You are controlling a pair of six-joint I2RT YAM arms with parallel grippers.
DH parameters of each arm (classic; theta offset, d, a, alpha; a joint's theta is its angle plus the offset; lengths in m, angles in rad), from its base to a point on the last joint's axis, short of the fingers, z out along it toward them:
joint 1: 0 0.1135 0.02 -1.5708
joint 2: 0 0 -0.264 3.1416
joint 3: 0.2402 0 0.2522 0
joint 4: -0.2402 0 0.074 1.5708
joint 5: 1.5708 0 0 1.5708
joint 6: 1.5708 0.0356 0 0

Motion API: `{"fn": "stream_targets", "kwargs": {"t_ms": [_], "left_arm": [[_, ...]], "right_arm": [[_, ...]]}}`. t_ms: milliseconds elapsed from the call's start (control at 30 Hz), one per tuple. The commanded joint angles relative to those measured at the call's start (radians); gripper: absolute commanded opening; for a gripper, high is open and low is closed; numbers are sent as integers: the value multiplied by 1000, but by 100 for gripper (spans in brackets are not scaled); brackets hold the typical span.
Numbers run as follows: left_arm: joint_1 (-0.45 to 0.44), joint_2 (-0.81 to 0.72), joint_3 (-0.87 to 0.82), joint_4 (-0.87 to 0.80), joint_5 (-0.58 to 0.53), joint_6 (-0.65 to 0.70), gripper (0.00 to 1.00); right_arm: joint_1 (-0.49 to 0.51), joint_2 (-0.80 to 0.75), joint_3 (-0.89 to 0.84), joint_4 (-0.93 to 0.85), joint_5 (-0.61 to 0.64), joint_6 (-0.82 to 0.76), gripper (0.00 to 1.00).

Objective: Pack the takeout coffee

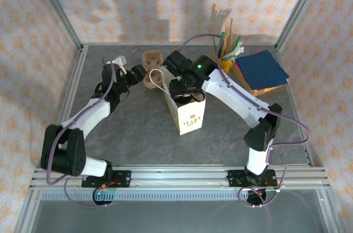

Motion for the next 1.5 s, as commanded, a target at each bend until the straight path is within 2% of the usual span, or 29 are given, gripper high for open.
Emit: {"fn": "stream_targets", "kwargs": {"t_ms": [0, 400, 900, 1033, 1200, 1467], "left_arm": [[-47, 67, 80, 89, 49, 12, 66], [-191, 136, 109, 122, 23, -19, 65], [-269, 134, 114, 119, 7, -28, 65], [-271, 96, 78, 127, -40, -40, 65], [-272, 79, 76, 52, -153, 3, 66], [-274, 57, 55, -9, -223, 62, 67]], "right_arm": [[-7, 16, 25, -14, 1, -27, 35], [-46, -8, -13, -13, -5, -54, 35], [-61, -102, -131, -13, -5, -52, 35], [-61, -112, -144, -13, -11, -41, 35], [-61, -143, -200, -14, -24, 6, 34], [-60, -184, -251, -14, -39, 49, 33]]}}
